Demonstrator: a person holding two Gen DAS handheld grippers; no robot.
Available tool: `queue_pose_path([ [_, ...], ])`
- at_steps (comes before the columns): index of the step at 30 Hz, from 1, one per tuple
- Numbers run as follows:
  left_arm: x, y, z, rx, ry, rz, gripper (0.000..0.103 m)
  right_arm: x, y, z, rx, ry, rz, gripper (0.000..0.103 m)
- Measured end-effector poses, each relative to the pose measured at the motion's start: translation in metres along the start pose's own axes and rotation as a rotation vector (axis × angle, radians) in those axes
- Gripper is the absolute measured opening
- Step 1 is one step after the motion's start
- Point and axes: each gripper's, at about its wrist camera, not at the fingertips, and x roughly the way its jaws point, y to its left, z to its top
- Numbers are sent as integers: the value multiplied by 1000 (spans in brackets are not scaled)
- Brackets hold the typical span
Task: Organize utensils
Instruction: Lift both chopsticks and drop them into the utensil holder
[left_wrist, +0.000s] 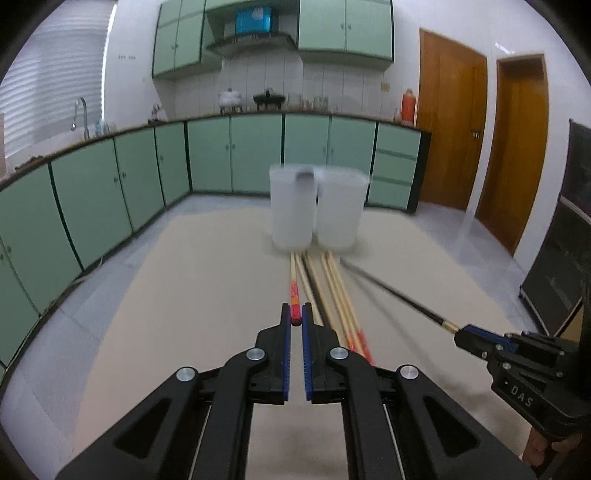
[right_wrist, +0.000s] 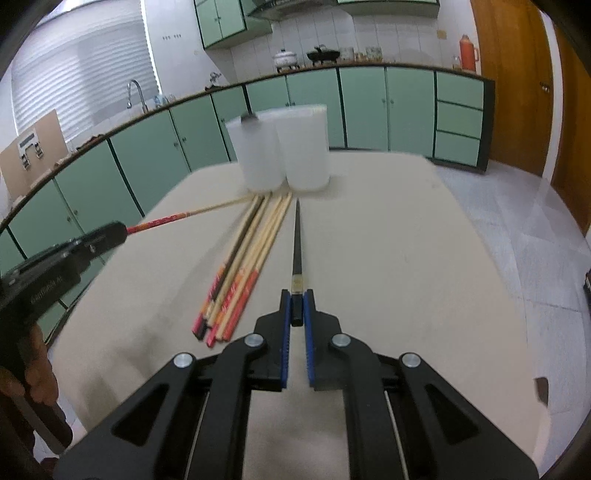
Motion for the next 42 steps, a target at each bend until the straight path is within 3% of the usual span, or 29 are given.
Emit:
queue_pose_path([
  [8, -13, 6, 52, 10, -116, -3, 6, -29, -4, 51, -20, -99, 26, 6],
  [14, -1, 10, 82, 20, -135, -13, 6, -36, -11, 105, -14, -134, 66, 6],
  [22, 9, 22, 118, -11, -137, -45, 6, -31, -18, 165, -16, -103, 120, 6],
  [30, 1, 27, 128, -12, -153, -62, 6, -31, -11, 179, -46, -85, 147, 6],
  [36, -9, 28, 140, -18, -190, -73, 6, -39, -16, 198, -40, -116, 176, 6],
  [42, -13, 26, 174, -3, -253, -74, 6, -51, -15, 234, -70, -180, 166, 6],
])
